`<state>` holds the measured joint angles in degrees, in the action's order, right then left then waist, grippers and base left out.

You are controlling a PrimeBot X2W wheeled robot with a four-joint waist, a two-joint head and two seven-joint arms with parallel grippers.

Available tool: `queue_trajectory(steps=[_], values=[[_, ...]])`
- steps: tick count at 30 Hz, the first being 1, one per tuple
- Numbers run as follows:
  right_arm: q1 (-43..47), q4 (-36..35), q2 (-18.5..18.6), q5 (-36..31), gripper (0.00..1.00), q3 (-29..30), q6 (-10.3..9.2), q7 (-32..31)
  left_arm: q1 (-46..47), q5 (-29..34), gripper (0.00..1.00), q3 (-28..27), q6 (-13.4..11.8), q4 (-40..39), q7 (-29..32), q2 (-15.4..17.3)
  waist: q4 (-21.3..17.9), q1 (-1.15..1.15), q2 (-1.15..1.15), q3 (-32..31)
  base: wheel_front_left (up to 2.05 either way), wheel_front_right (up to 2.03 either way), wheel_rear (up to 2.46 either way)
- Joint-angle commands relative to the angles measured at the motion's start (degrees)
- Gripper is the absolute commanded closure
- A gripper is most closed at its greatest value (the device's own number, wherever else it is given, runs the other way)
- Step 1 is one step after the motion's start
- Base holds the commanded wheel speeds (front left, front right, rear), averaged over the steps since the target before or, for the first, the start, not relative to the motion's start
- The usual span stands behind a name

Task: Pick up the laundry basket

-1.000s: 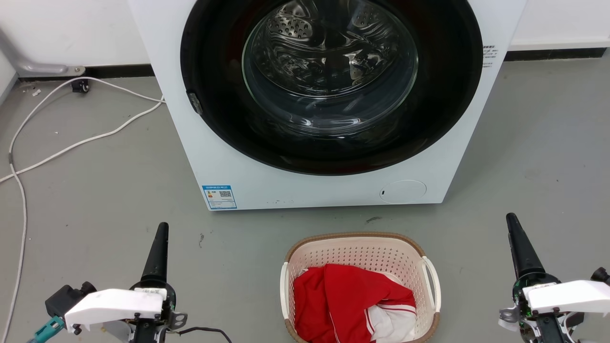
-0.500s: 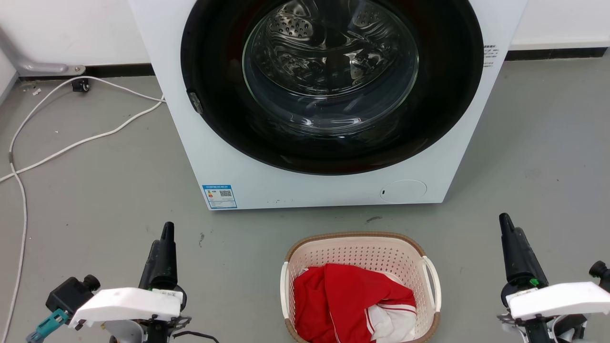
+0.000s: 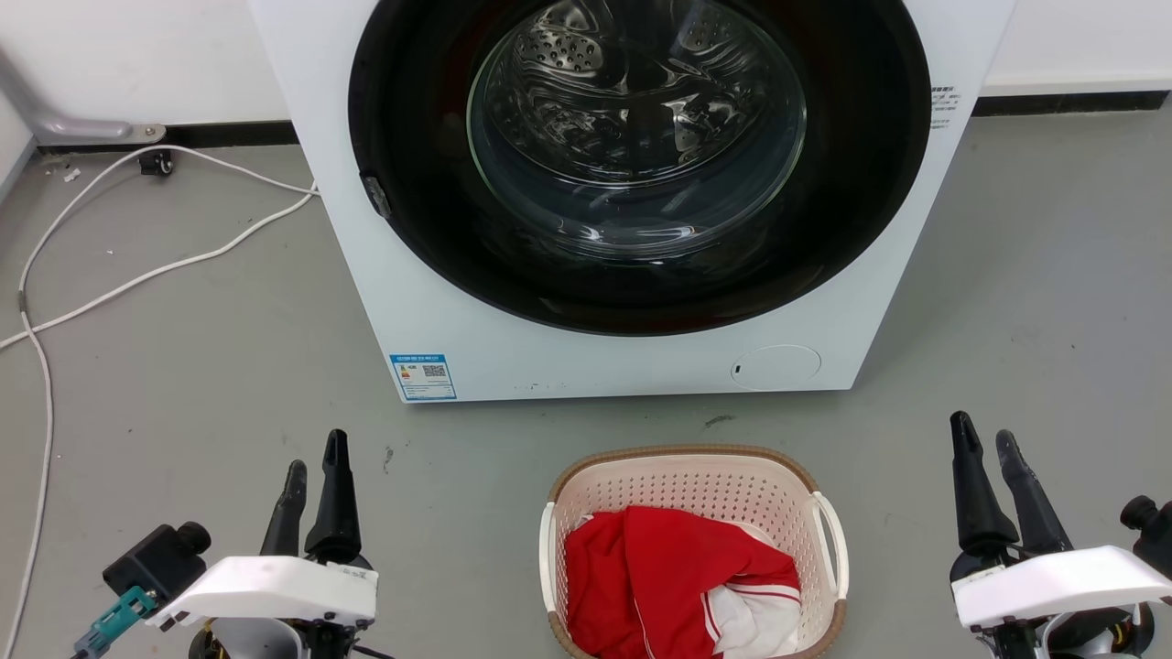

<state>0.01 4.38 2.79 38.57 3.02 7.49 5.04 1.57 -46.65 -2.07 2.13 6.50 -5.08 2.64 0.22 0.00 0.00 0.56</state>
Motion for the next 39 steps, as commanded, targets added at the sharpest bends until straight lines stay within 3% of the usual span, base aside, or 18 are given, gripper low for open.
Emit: queue_trajectory(steps=[1, 39], values=[[-0.3, -1.1, 0.2, -2.0, 0.0, -0.1, 0.0, 0.6, 0.0, 1.7, 0.0, 0.2, -0.2, -1.0, -0.5, 0.2, 0.0, 0.0, 0.0, 0.0, 0.0, 0.0, 0.0], [2.9, -4.3, 0.2, -27.6, 0.0, -0.8, 0.0, 6.3, -2.5, 27.6, 0.0, 2.3, -2.2, -2.8, -6.3, 0.3, 0.2, 0.0, 0.0, 0.1, 0.0, 0.0, 0.0]])
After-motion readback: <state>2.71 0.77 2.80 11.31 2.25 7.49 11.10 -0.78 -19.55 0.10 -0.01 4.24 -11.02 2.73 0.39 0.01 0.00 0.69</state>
